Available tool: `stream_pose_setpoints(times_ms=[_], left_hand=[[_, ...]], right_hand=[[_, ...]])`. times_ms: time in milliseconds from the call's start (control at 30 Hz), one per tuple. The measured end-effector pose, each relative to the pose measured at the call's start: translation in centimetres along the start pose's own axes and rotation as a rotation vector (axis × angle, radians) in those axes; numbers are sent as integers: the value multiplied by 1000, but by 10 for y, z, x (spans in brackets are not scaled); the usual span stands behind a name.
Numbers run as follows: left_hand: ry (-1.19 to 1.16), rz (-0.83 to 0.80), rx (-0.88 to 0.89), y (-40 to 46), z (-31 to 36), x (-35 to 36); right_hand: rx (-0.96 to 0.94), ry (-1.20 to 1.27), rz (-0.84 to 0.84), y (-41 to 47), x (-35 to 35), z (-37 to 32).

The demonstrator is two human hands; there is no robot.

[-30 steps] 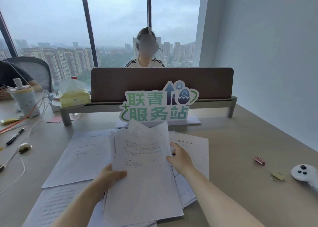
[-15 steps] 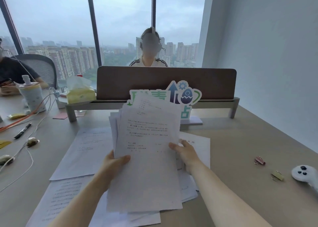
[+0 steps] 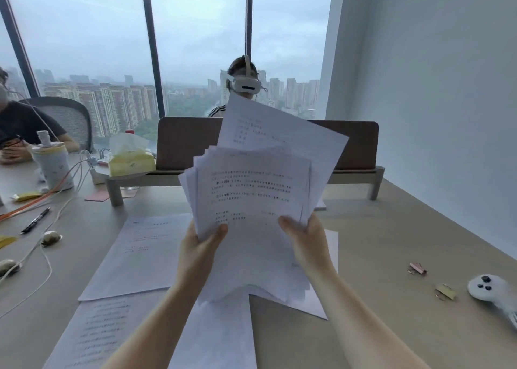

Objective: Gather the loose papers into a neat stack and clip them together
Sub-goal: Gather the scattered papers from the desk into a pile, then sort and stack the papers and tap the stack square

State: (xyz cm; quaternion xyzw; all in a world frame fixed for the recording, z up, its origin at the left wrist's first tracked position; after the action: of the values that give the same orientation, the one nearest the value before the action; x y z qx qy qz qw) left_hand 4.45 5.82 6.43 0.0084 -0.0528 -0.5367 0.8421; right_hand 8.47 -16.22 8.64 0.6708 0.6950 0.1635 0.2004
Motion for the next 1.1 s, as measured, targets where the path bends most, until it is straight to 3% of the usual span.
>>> stream_pose_setpoints(times_ms=[267,433,567,800,1100], left_hand=[[60,-34,-165,4,-34,-2],[129,-23,-237,6,-45,-3],[171,-19,-219,9,-39,4],[158,-225,-326,-5,-39,52],[192,-427,-413,-45,-66,135]], right_hand=[[54,132,63,-14,-2,23],[124,-47,32,-14,3,30],[50,-152,31,-11,-8,21],[121,-415,113,-6,-68,25],[342,-540,174,-35,-167,65]])
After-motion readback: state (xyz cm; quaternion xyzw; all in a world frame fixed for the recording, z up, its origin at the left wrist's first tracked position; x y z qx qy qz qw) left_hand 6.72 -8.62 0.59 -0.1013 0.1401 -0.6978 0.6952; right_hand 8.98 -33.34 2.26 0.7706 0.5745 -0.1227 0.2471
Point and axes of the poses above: each hand's wrist, its own y-axis towards the middle knuckle, its own x-axis out of the palm, z = x × y, the point moved 5 cm from there along y, towards the middle knuckle, and after that the axes turned 13 degrees about -x, right-handed, at the moved point
